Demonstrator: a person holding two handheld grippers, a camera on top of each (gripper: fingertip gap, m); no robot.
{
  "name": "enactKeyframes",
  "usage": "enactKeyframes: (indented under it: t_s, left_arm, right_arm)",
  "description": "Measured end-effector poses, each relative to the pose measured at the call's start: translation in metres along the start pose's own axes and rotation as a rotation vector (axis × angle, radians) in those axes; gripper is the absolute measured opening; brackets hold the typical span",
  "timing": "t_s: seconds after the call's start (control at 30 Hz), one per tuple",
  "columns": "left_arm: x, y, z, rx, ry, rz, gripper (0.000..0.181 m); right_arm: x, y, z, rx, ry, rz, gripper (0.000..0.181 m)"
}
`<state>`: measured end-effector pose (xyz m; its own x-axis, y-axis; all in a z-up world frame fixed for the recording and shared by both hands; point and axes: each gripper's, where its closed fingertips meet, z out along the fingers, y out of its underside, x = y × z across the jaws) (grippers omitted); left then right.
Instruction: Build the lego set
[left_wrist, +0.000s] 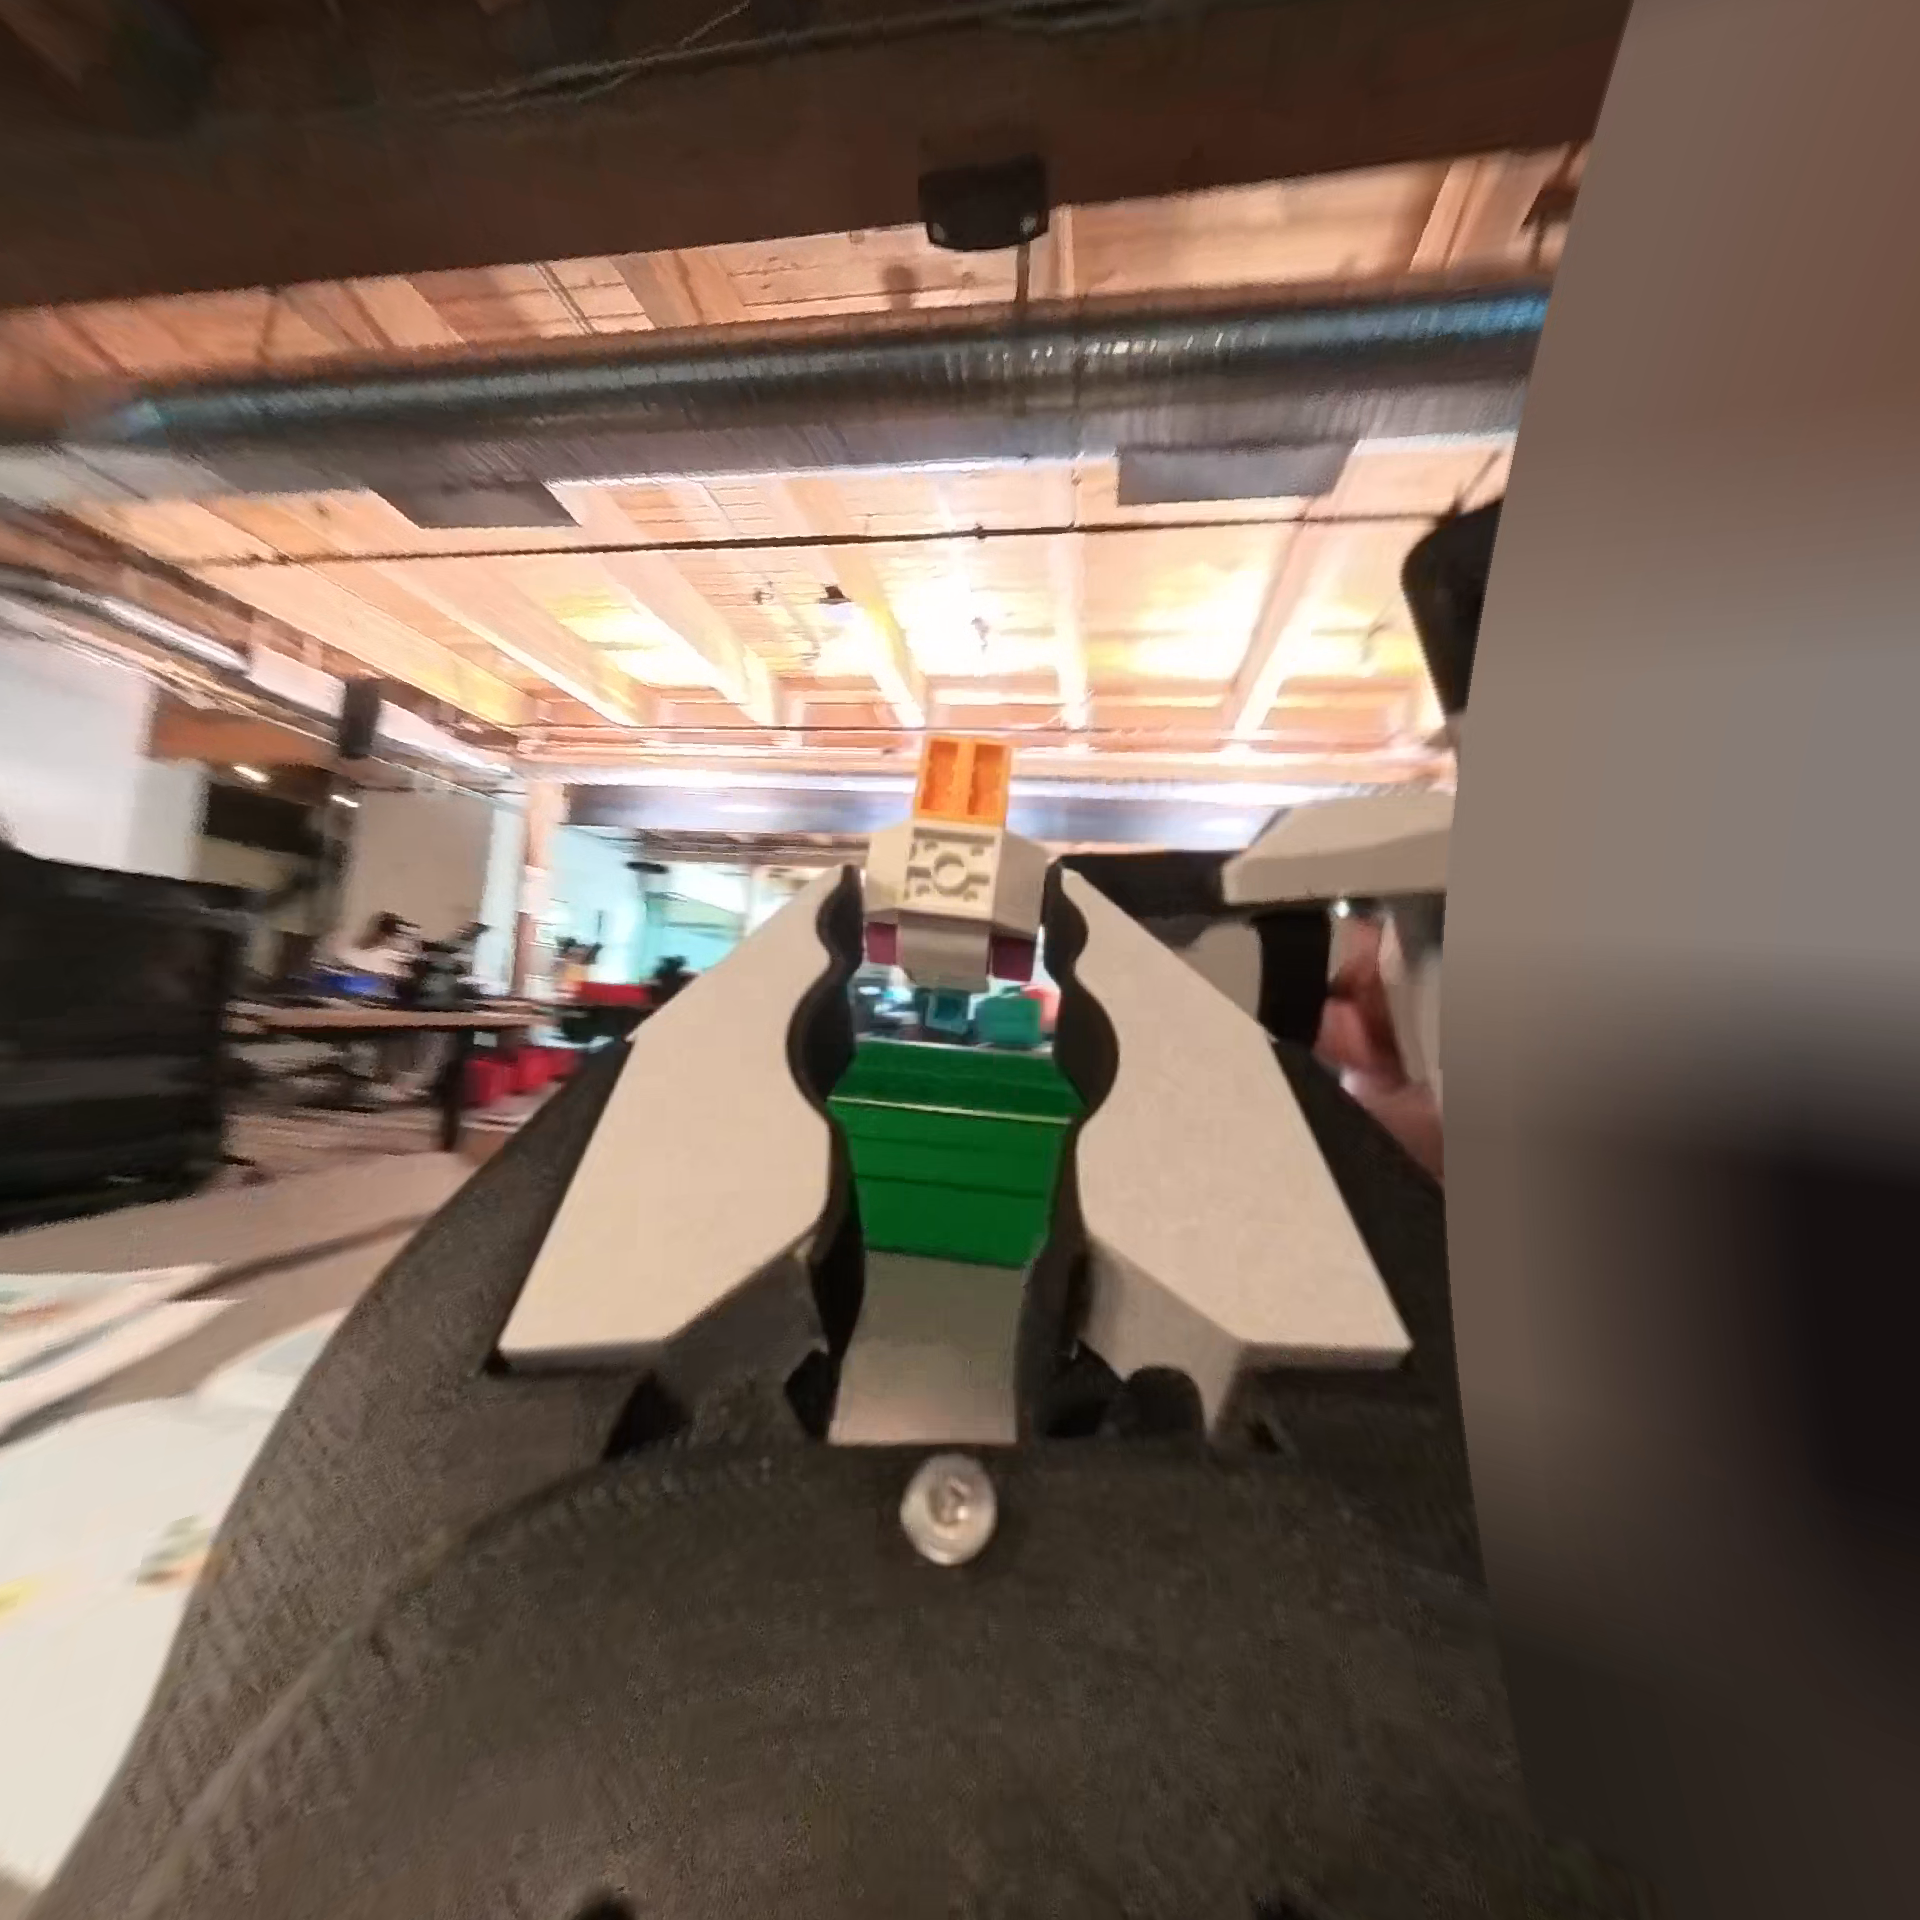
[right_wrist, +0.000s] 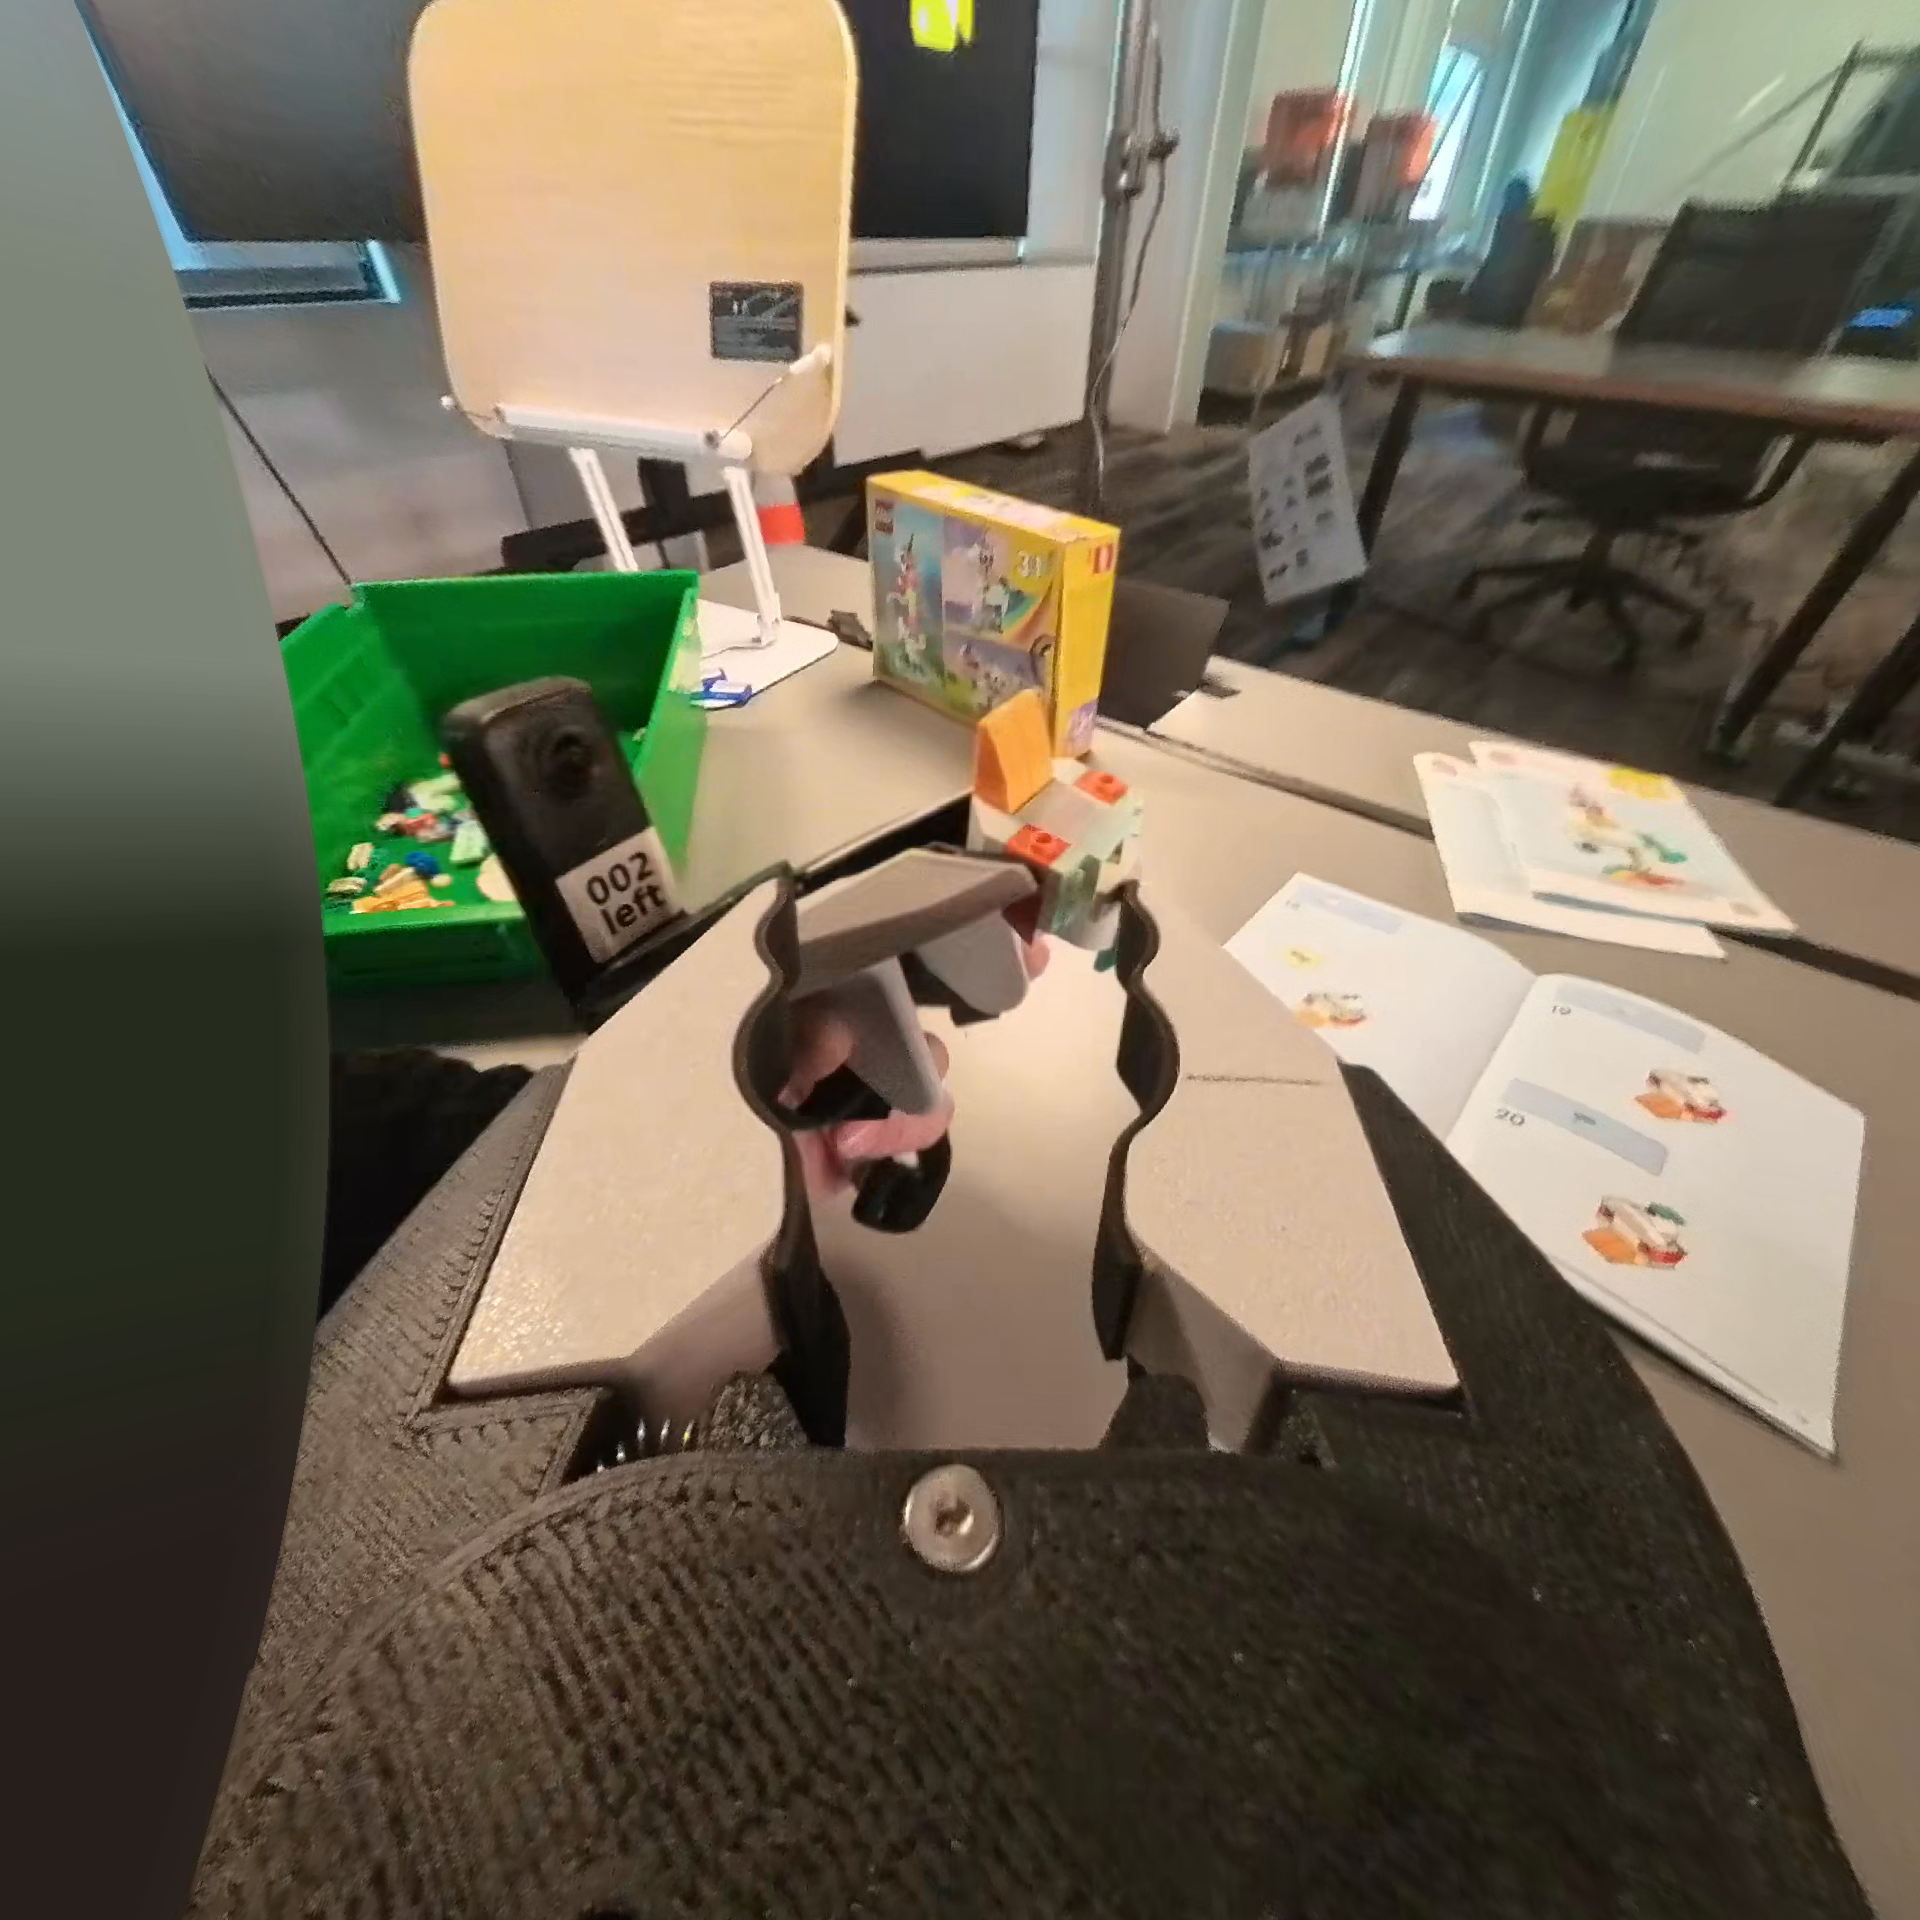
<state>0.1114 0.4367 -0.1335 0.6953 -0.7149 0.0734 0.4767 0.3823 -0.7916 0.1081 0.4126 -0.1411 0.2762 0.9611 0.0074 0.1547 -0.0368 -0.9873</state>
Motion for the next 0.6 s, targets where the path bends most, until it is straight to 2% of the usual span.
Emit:
enactKeyframes:
  t_s: [0.13,0.27,0.3,0.4,0.5,0.6]
  left_arm:
    - [-0.002,0.001,-0.002,0.017,0.076,-0.240,0.034]
    - [-0.008,0.003,-0.003,0.020,0.035,-0.191,0.034]
    - [-0.010,0.003,-0.003,0.024,0.019,-0.183,0.034]
    - [-0.016,0.003,-0.006,0.033,0.007,-0.203,0.034]
    - [-0.022,0.002,-0.009,0.046,-0.007,-0.249,0.034]
    - [-0.034,0.008,-0.010,0.003,-0.068,-0.196,0.033]
  right_arm:
    - [0.000,0.004,0.002,0.077,0.065,-0.037,0.056]
    - [-0.003,0.009,0.009,0.149,0.109,-0.024,0.053]
    - [-0.005,0.010,0.013,0.169,0.120,-0.025,0.058]
    - [-0.005,0.010,0.020,0.214,0.188,-0.095,0.060]
    - [-0.004,0.011,0.027,0.239,0.187,-0.094,0.061]
    - [0.006,0.014,0.029,0.286,0.185,-0.079,0.060]
